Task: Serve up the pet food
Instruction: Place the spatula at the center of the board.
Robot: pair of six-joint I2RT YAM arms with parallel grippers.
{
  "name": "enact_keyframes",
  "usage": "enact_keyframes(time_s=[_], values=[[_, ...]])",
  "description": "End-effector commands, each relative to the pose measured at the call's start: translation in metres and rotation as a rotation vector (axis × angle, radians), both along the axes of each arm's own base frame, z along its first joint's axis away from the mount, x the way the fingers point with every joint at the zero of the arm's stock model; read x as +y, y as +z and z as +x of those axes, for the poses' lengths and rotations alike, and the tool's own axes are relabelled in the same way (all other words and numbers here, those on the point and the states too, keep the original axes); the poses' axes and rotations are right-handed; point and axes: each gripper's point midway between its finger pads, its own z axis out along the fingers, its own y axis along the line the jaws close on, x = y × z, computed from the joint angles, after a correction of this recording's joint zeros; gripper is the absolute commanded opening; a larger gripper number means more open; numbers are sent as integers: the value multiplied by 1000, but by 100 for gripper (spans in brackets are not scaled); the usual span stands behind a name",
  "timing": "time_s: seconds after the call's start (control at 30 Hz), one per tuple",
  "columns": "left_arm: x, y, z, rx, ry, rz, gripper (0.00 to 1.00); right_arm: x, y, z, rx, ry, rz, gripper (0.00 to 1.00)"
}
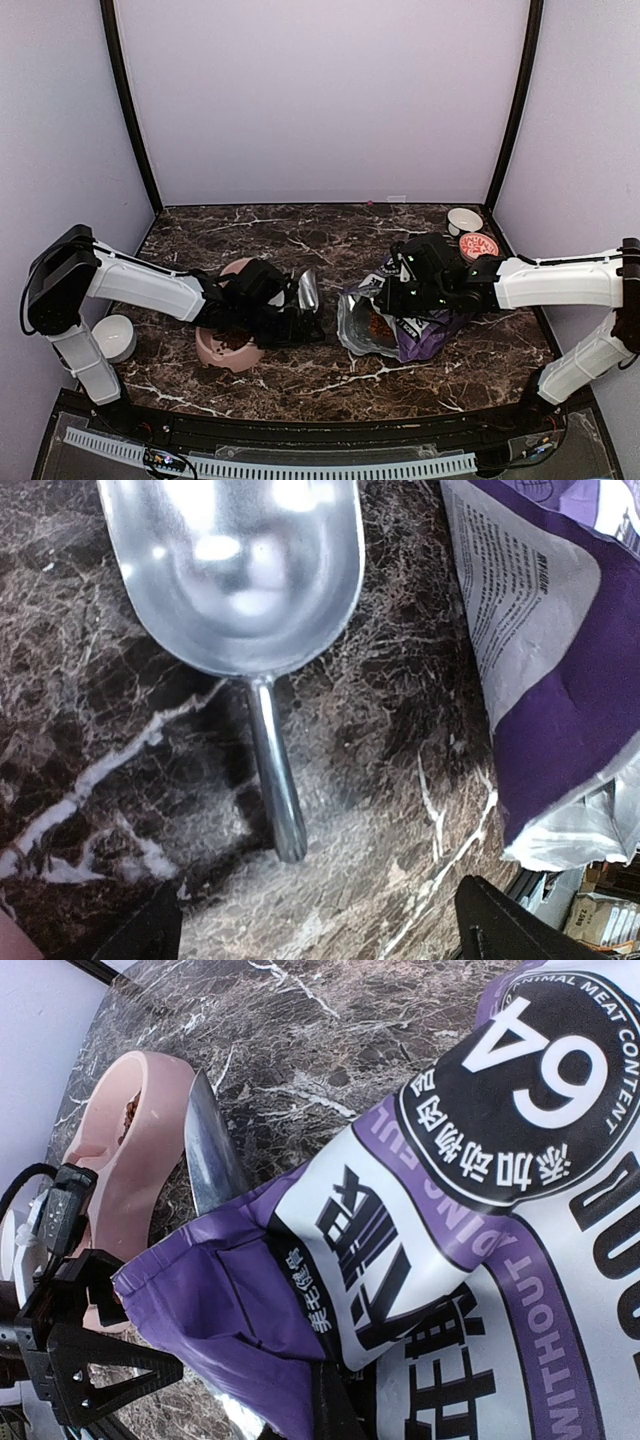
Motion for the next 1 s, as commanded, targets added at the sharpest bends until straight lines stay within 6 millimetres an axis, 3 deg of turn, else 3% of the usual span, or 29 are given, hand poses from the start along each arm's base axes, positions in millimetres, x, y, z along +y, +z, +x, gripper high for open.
enact_keyframes(time_s=[0.0,0.3,0.47,0.67,0.97], values=[[-1,25,1,-69,-25,-50,98,-14,-4,8,5,-54,-48,0],[0,61,20,-223,-64,10,99,-16,5,5,-6,-39,-54,0],[7,81,28,-336,-89,50,99,-16,23,5,-40,-28,-58,0],[15,90,34,-377,-117,143,99,-11,48,-1,-76,5,-63,0],[13,123,32,-474,-149,74,97,-6,83,-11,-130,60,-71,0]])
